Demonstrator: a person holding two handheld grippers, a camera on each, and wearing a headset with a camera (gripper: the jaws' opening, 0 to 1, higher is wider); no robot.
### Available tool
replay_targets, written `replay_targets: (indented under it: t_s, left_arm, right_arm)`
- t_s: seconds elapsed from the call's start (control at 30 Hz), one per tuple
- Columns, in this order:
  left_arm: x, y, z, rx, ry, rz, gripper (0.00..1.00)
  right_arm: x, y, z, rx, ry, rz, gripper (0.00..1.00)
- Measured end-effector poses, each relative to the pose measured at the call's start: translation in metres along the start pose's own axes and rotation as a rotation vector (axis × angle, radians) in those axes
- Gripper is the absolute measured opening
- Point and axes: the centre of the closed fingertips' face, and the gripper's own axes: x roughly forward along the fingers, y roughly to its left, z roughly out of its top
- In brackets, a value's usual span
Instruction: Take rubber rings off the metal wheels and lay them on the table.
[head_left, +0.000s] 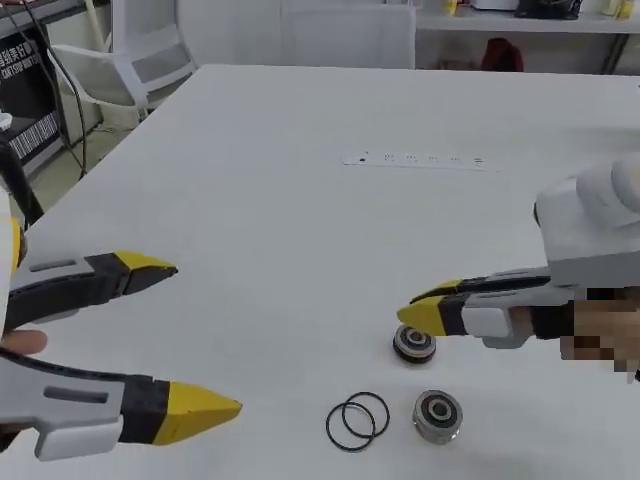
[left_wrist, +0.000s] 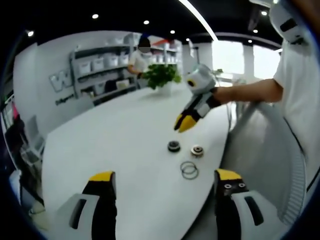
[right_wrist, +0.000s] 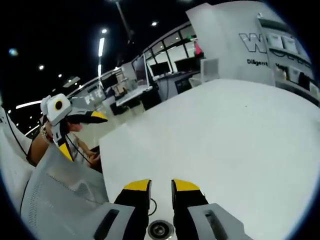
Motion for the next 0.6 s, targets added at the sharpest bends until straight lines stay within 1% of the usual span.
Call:
replay_targets:
  t_s: [0.13, 0.17, 0.23, 0.43, 0.53, 0.6]
  left_arm:
    - [0.001, 0.001, 0.015, 0.025, -0.019, 0.001, 0.81]
    - [0.001, 0.001, 0.017, 0.029, -0.021, 0.000, 0.81]
    - [0.002, 0.001, 0.024, 0.047, -0.026, -0.001, 0.81]
    - [0.005, 0.006, 0.047, 0.097, -0.049, -0.011, 0.80]
    - [0.010, 0.008, 0.056, 0.121, -0.056, -0.019, 0.79]
    - [0.014, 0.008, 0.063, 0.138, -0.060, -0.034, 0.79]
  right_arm:
    - [-0.003, -0.007, 0.003, 0.008, -0.018, -0.012, 0.14]
    - [-0.003, -0.008, 0.003, 0.007, -0.021, -0.013, 0.14]
    - [-0.005, -0.010, 0.003, 0.004, -0.025, -0.017, 0.14]
    - [-0.009, -0.024, -0.004, 0.003, -0.025, -0.036, 0.15]
    - [-0.011, -0.031, -0.006, 0.013, -0.032, -0.044, 0.15]
    - [-0.012, -0.034, -0.008, 0.015, -0.038, -0.048, 0.15]
